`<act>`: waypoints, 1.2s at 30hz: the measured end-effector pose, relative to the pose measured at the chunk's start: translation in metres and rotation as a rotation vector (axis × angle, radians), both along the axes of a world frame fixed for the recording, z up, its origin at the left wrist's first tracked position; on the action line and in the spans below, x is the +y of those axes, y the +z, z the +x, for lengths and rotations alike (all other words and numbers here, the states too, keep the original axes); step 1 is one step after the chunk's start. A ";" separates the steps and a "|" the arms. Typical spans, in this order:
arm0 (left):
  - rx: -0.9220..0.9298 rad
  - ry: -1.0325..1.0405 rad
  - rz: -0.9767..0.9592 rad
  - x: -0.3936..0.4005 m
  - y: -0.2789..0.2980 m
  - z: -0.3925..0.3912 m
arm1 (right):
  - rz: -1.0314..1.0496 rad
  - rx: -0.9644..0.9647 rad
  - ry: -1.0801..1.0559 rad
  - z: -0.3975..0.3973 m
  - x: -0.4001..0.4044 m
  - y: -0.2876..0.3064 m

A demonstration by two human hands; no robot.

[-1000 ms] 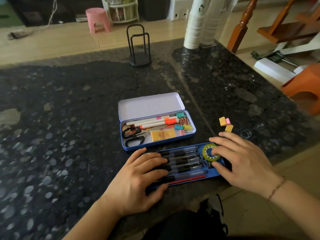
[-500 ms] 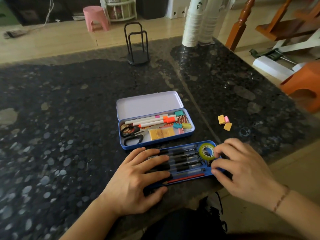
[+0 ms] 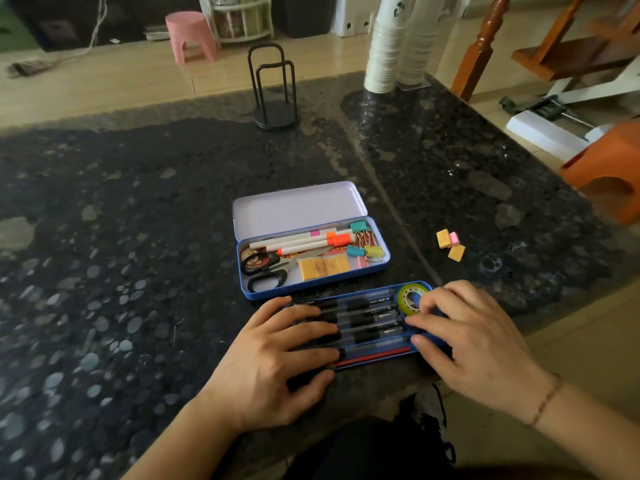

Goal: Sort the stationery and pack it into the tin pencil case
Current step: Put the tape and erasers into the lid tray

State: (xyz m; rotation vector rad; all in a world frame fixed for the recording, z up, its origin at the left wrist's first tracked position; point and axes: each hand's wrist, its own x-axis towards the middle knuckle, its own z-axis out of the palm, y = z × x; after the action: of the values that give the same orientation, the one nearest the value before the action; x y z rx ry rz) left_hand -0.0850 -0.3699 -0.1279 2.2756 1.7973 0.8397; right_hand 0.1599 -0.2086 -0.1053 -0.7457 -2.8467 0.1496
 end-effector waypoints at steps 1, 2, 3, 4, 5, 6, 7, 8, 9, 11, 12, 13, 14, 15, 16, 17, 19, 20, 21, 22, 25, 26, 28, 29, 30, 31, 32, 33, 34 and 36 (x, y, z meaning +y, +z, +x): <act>-0.002 0.004 0.002 0.000 0.001 0.000 | 0.002 -0.003 0.012 -0.001 -0.001 0.000; -0.005 0.010 0.001 0.000 0.001 0.000 | 0.006 0.004 0.017 -0.001 -0.001 0.000; -0.009 0.017 -0.004 -0.001 0.002 0.000 | 0.007 0.018 0.012 -0.002 0.000 0.001; -0.012 0.027 -0.014 -0.001 0.003 0.000 | 0.006 0.037 -0.001 -0.002 0.002 0.003; -0.013 0.036 -0.025 -0.001 0.003 0.000 | 0.006 0.051 -0.015 -0.004 0.004 0.004; -0.011 0.045 -0.035 0.000 0.003 0.001 | 0.011 0.052 -0.024 -0.006 0.007 0.006; -0.008 0.050 -0.043 0.000 0.003 0.001 | 0.018 0.037 -0.028 -0.010 0.009 0.007; -0.007 0.052 -0.049 0.001 0.003 0.001 | 0.025 0.009 -0.029 -0.013 0.011 0.008; -0.007 0.053 -0.055 0.001 0.002 0.001 | 0.031 -0.024 -0.030 -0.016 0.012 0.008; -0.004 0.055 -0.066 0.001 0.001 0.001 | 0.043 -0.084 -0.035 -0.022 0.014 0.006; 0.000 0.056 -0.071 0.001 0.001 0.001 | 0.044 -0.102 -0.040 -0.024 0.015 0.006; 0.005 0.058 -0.074 0.001 0.001 0.000 | 0.036 -0.108 -0.043 -0.025 0.015 0.005; 0.011 0.062 -0.073 0.001 0.000 0.000 | 0.020 -0.101 -0.041 -0.026 0.015 0.004; 0.019 0.068 -0.070 0.001 0.000 0.000 | 0.003 -0.089 -0.032 -0.026 0.015 0.003; 0.026 0.075 -0.067 0.001 0.000 0.000 | -0.015 -0.080 -0.019 -0.026 0.014 0.002; 0.030 0.082 -0.063 0.001 0.001 0.001 | -0.031 -0.075 -0.008 -0.026 0.014 0.000; 0.033 0.093 -0.052 0.001 0.002 0.001 | -0.048 -0.045 0.004 -0.023 0.015 0.000; 0.031 0.096 -0.047 0.001 0.002 0.001 | -0.056 -0.007 0.000 -0.021 0.017 0.001; 0.024 0.097 -0.041 0.001 0.002 0.002 | -0.067 0.047 -0.009 -0.018 0.018 0.003; 0.016 0.096 -0.035 0.001 0.002 0.002 | -0.076 0.099 -0.018 -0.014 0.021 0.004; 0.001 0.081 -0.003 0.001 -0.002 0.001 | -0.098 0.139 -0.033 -0.006 0.024 0.003; 0.003 0.076 0.008 0.001 -0.003 0.001 | -0.112 0.129 -0.032 -0.005 0.023 0.001; 0.008 0.075 0.022 0.002 -0.005 0.000 | -0.130 0.106 -0.005 -0.005 0.021 -0.001; 0.006 0.079 0.025 0.002 -0.005 0.000 | -0.135 0.096 0.017 -0.005 0.021 -0.002; 0.001 0.087 0.026 0.002 -0.005 0.000 | -0.140 0.090 0.037 -0.006 0.021 -0.002; -0.006 0.098 0.026 0.002 -0.005 0.000 | -0.143 0.087 0.053 -0.007 0.021 -0.002; -0.020 0.113 0.025 0.003 -0.005 0.000 | -0.145 0.084 0.064 -0.007 0.021 -0.002; -0.039 0.130 0.026 0.003 -0.005 0.000 | -0.148 0.080 0.069 -0.008 0.020 -0.002; -0.058 0.147 0.029 0.003 -0.005 0.000 | -0.153 0.078 0.071 -0.009 0.019 -0.001; -0.071 0.169 0.035 0.003 -0.006 0.000 | -0.163 0.073 0.073 -0.009 0.019 -0.001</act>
State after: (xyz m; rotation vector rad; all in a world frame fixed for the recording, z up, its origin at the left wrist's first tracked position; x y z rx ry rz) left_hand -0.0852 -0.3669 -0.1337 2.1073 1.9792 0.9733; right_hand 0.1506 -0.1898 -0.1065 -0.6522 -2.8183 0.4155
